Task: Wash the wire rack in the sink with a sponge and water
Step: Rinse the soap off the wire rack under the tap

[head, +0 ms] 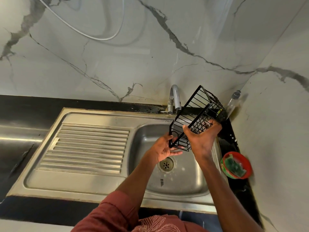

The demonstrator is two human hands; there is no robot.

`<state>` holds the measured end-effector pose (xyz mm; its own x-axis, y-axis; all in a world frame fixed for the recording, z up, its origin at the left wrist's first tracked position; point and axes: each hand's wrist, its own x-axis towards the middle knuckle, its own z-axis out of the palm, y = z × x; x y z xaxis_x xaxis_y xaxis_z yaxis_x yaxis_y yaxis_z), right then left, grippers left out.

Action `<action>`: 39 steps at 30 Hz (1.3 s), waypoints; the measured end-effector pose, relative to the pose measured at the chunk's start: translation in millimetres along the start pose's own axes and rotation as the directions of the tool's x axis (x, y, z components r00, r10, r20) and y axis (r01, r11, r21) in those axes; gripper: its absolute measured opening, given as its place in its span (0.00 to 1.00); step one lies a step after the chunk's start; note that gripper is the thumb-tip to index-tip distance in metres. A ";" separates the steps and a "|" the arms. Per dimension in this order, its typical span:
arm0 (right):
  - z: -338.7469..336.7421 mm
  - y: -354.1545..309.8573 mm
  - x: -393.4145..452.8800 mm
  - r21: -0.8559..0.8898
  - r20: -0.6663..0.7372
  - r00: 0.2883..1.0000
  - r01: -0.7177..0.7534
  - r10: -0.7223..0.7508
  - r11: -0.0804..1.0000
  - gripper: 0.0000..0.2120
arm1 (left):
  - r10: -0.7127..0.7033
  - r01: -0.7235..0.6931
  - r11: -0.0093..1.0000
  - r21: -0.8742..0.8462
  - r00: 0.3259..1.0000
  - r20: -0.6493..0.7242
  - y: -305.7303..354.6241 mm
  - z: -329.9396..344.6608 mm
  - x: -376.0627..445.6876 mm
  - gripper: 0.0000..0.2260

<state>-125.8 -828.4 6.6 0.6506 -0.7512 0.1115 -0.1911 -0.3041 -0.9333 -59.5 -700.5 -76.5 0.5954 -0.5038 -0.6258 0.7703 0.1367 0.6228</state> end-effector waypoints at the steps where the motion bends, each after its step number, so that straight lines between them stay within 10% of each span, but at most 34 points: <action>1: -1.4 -1.5 -1.4 0.000 0.010 1.000 -0.003 0.003 1.000 0.50 | 0.005 -0.005 1.000 0.007 1.000 0.004 1.0 4.3 0.1 0.15; 13: -22.7 2.8 12.1 0.186 -0.184 0.947 -0.231 0.265 0.955 0.34 | 0.102 -0.103 0.978 -0.181 0.995 -0.016 17.8 38.6 30.5 0.21; 21: -15.5 50.5 18.4 0.565 -0.013 0.821 -0.465 0.571 0.681 0.18 | 0.056 -0.064 0.996 -0.059 0.990 -0.128 36.6 14.7 35.3 0.20; 31: -13.1 71.3 30.1 0.802 0.132 0.773 -0.450 0.620 0.392 0.30 | 0.065 -0.046 0.983 0.178 0.993 -0.101 43.8 6.6 41.1 0.04; 39: 5.7 92.5 47.9 0.828 0.251 0.751 -0.494 0.611 0.266 0.34 | 0.115 -0.110 0.993 0.039 0.973 -0.198 40.2 -11.3 59.3 0.20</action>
<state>-108.2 -889.2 -76.3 0.5564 -0.6025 -0.5722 0.2361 0.7749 -0.5863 9.3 -715.2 -93.9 0.7136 -0.3056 -0.6304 0.6908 0.1574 0.7057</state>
